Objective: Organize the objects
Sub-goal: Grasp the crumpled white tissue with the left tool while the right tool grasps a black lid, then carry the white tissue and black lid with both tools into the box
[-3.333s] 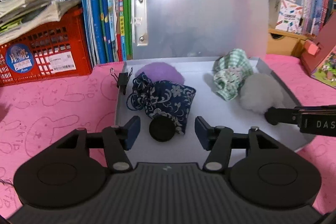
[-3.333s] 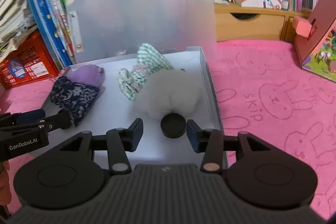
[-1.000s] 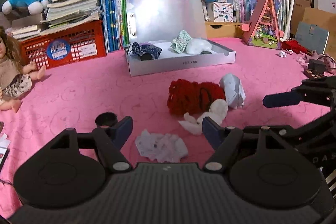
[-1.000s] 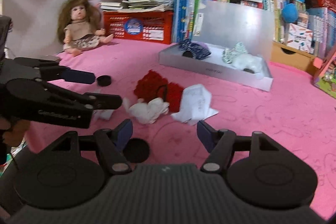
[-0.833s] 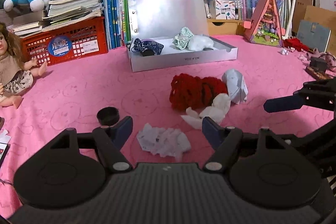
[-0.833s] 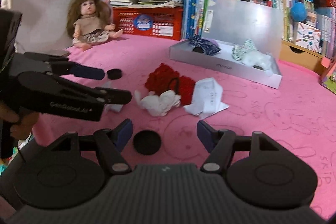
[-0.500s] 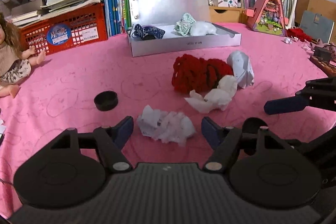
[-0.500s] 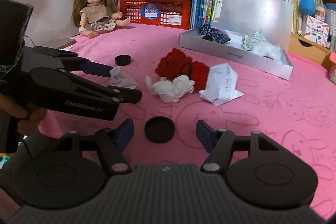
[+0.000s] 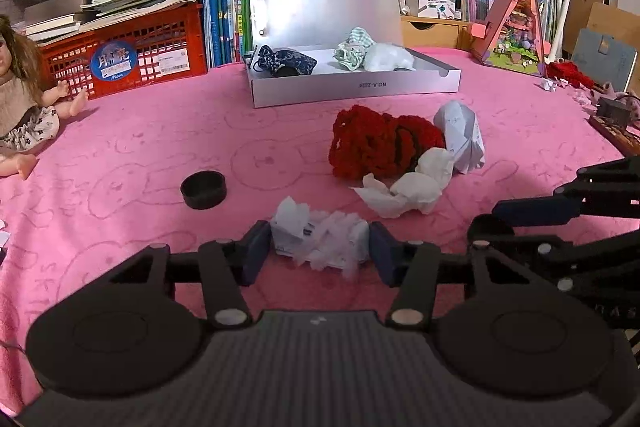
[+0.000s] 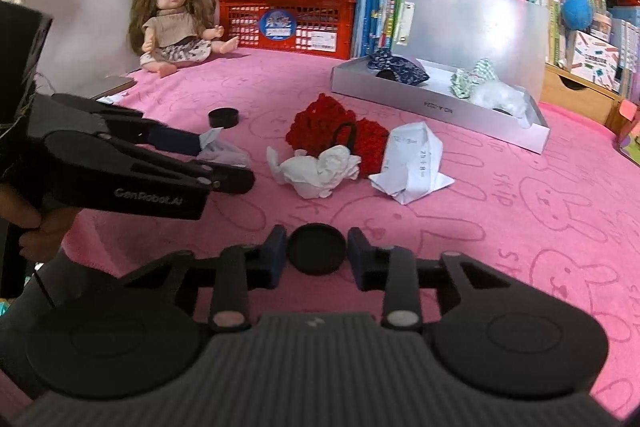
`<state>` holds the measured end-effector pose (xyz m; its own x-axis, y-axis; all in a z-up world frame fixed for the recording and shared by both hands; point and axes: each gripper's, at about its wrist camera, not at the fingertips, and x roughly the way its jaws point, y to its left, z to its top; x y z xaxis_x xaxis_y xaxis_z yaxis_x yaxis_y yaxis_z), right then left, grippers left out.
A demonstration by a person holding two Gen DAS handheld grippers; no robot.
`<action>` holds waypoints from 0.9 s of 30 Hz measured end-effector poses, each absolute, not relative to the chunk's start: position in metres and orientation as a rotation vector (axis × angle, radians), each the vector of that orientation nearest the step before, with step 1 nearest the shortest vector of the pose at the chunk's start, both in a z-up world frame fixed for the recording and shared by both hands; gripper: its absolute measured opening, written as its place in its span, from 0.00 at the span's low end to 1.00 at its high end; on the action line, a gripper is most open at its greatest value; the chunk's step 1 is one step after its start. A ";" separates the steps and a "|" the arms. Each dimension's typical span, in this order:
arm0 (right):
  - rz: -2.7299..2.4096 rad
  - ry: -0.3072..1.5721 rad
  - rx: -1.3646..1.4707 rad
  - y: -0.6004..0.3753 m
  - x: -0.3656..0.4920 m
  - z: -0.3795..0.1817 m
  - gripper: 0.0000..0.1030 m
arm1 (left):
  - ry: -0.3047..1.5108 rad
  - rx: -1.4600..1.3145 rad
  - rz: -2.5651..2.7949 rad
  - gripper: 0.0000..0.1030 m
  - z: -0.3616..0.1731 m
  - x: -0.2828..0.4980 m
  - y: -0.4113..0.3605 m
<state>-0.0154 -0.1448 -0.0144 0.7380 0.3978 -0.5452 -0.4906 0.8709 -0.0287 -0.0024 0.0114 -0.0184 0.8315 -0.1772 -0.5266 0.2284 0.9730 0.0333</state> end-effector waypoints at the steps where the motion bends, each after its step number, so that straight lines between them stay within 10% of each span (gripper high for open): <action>1: 0.487 0.558 -0.169 -0.146 -0.015 -0.014 0.36 | 0.548 0.093 -0.214 0.57 -0.018 -0.003 0.011; 27: 0.309 0.514 -0.092 -0.178 0.011 0.034 0.36 | 0.493 0.001 -0.194 0.57 0.040 0.027 0.011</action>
<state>0.0112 -0.1784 0.0341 0.8258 0.2673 -0.4966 -0.3130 0.9497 -0.0092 0.0272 0.0106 0.0403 0.8630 -0.1847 -0.4702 0.1849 0.9817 -0.0461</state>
